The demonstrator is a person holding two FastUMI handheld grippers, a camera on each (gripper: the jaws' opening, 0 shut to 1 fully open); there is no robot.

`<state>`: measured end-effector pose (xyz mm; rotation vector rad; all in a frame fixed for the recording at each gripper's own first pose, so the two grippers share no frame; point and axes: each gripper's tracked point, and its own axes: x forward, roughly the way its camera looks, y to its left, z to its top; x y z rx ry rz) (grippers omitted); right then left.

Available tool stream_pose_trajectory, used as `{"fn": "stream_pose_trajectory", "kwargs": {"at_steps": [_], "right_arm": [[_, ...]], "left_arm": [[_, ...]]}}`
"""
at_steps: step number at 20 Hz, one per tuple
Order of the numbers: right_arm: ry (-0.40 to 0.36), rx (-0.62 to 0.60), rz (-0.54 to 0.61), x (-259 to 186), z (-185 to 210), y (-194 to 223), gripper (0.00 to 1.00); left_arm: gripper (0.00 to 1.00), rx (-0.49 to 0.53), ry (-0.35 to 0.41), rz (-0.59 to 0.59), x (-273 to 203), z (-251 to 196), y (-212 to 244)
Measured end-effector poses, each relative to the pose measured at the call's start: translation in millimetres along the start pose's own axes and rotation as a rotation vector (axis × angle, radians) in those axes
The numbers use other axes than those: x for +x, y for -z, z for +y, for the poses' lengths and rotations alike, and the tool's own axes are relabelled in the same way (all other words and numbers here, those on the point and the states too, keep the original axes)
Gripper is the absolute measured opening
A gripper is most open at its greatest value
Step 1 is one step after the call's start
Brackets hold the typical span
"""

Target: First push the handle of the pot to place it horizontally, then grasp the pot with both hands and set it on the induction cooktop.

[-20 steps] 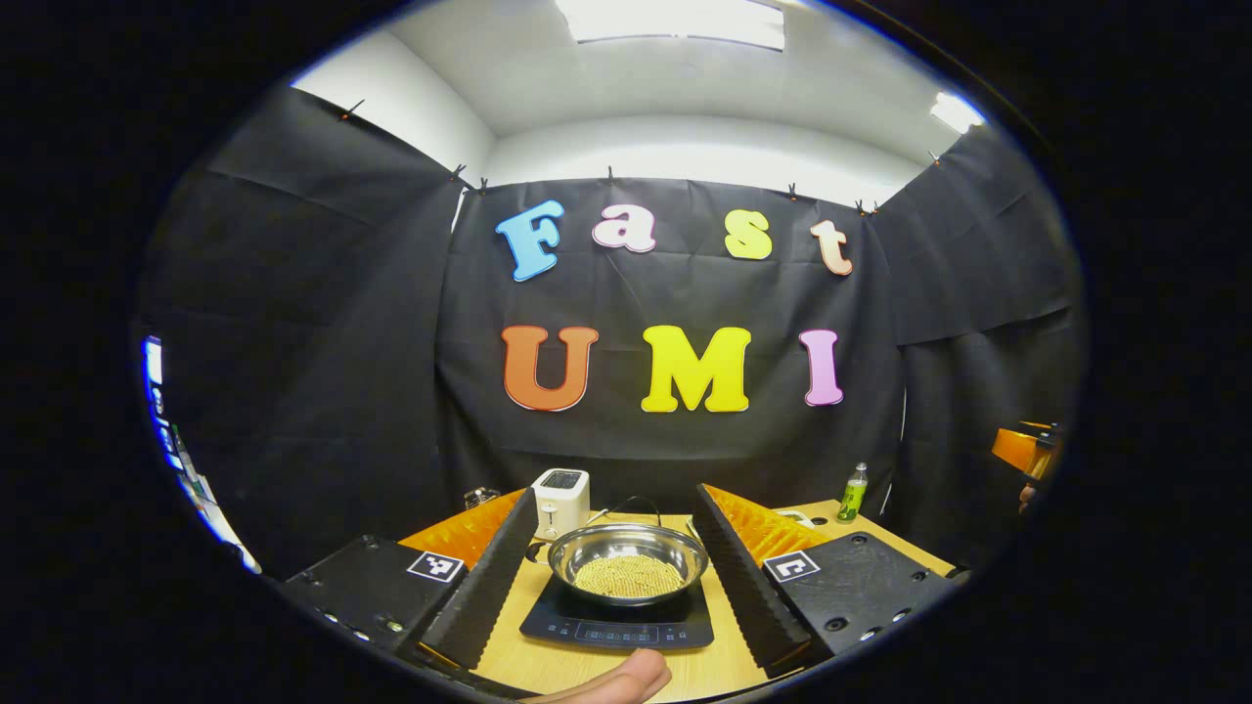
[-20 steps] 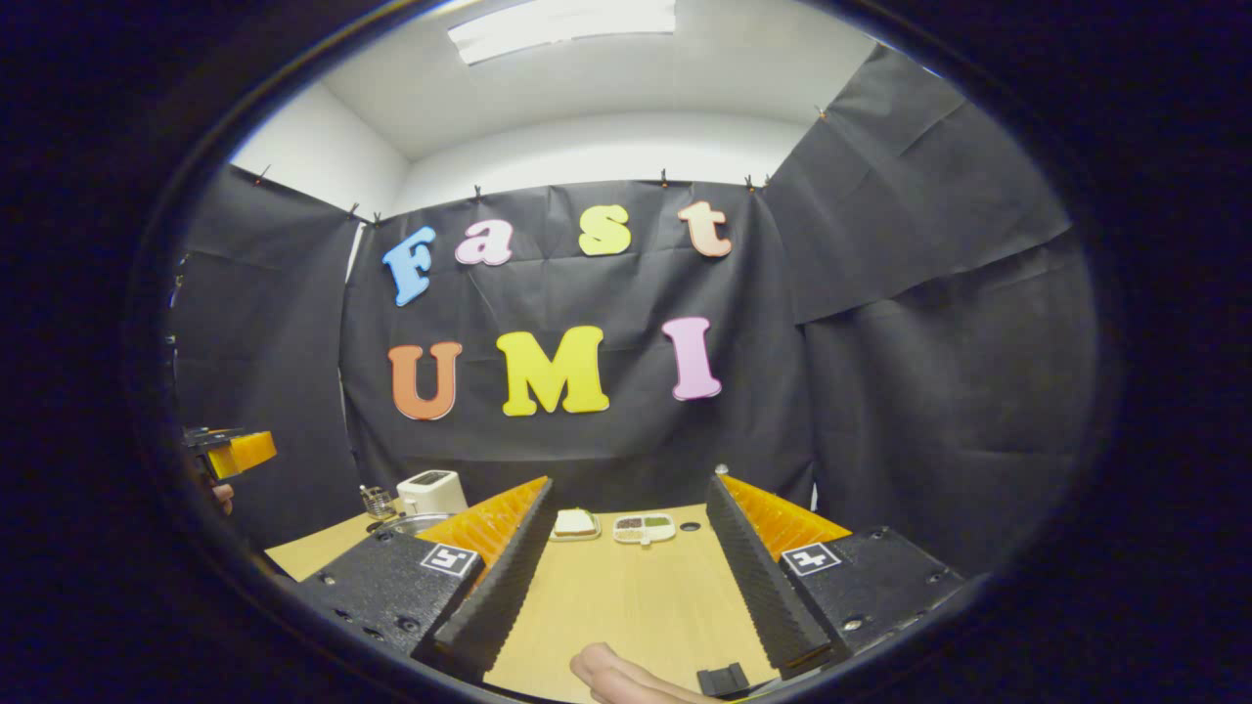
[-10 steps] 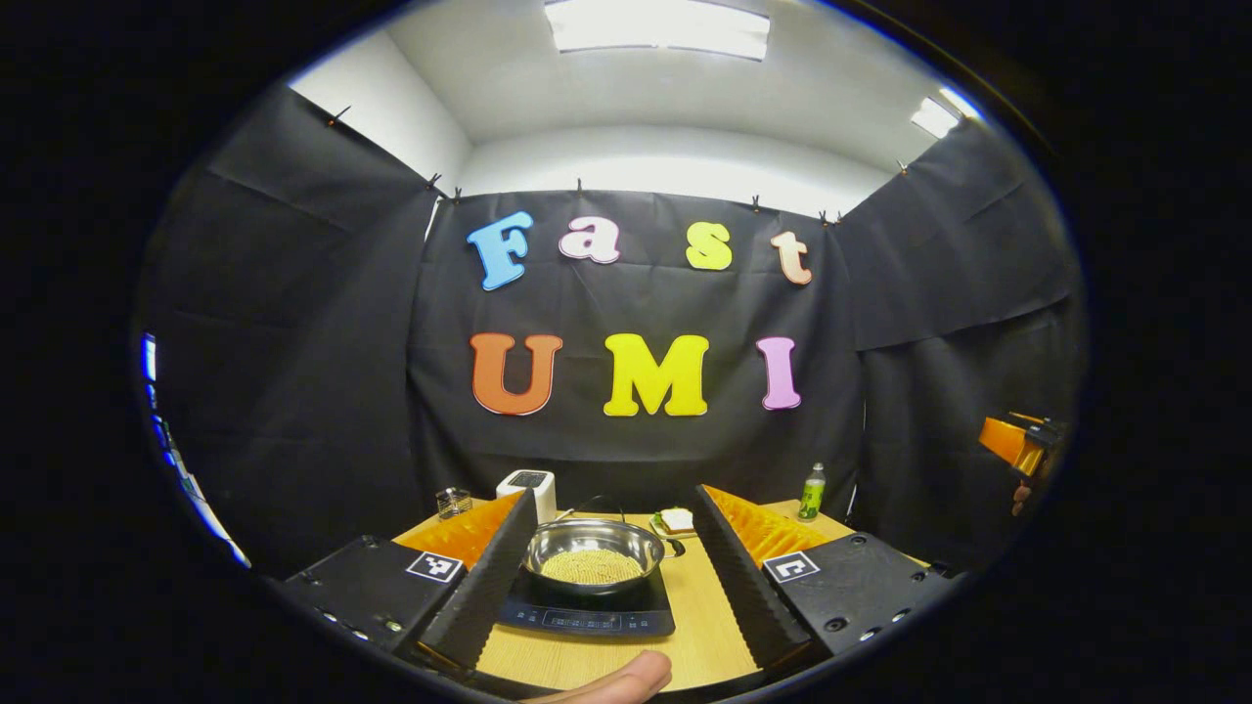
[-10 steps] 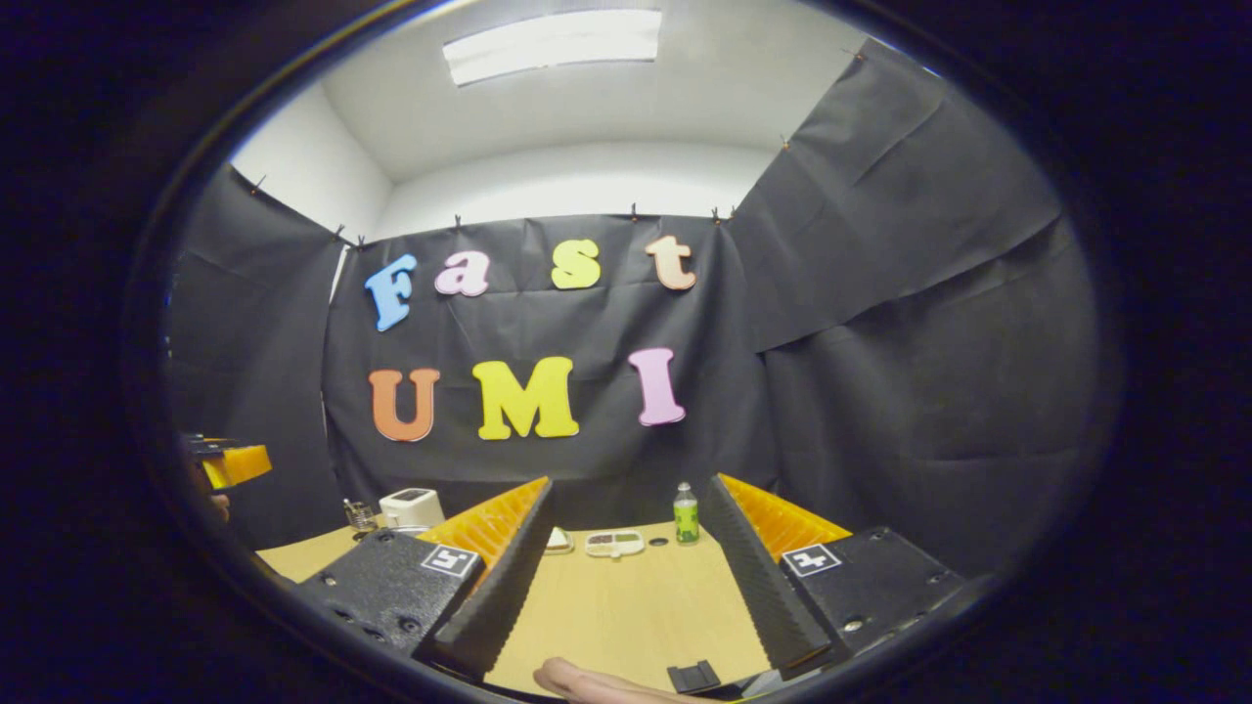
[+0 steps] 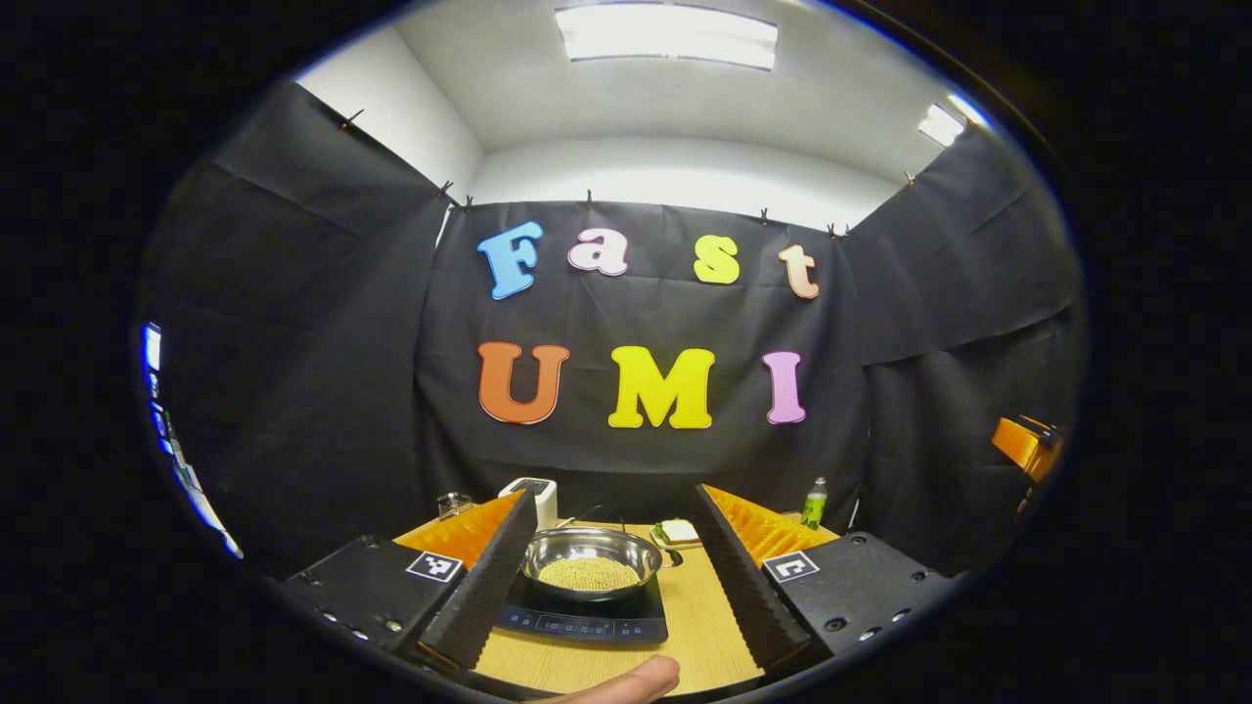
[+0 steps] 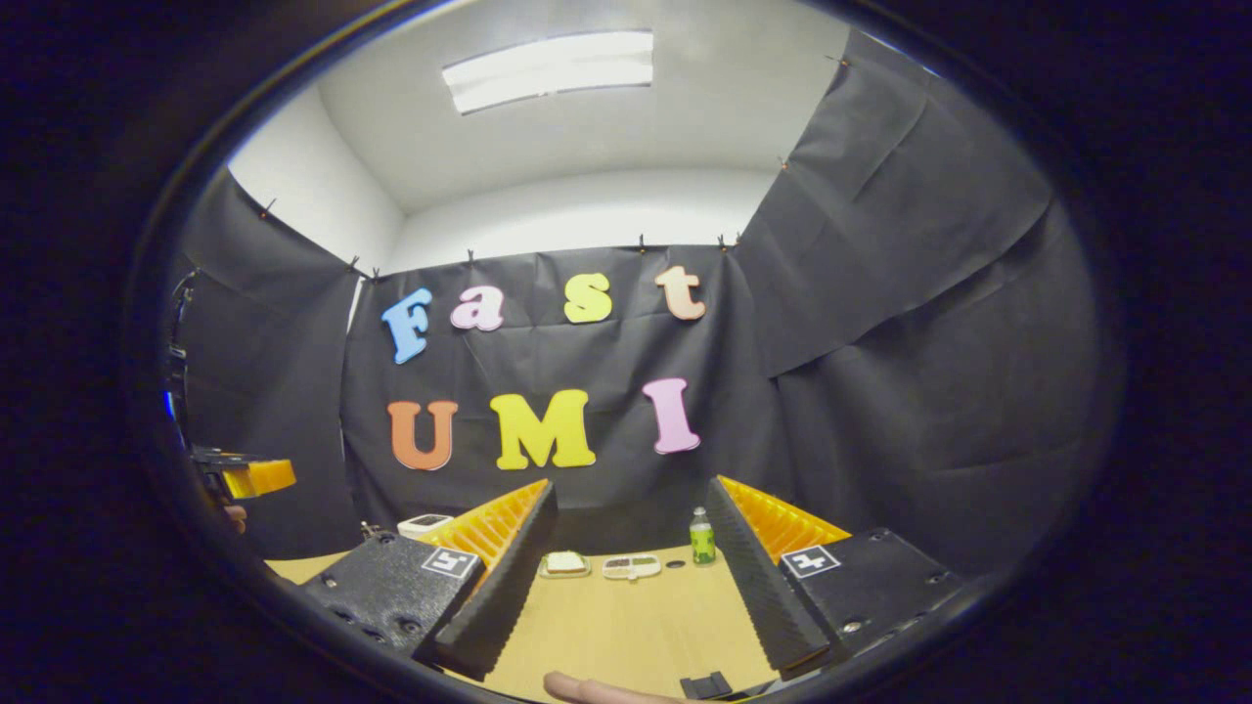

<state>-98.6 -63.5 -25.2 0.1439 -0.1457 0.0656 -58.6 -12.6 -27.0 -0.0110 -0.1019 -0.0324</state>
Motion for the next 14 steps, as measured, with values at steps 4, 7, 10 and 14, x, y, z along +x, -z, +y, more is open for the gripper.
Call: {"fn": "stream_pose_trajectory", "kwargs": {"at_steps": [4,7,10,14], "right_arm": [[0.036,-0.030,0.026,2,3,0,0.93],[0.029,-0.030,0.025,3,7,-1,0.92],[0.028,-0.031,0.019,5,8,-2,0.96],[0.011,-0.012,0.043,5,14,3,0.92]], "left_arm": [[0.95,0.012,-0.007,-0.018,-1,3,-5],[0.95,0.020,-0.004,-0.015,-2,4,-5],[0.95,0.030,0.001,-0.018,-1,4,-5],[0.95,0.021,0.013,-0.005,-1,1,-1]]}}
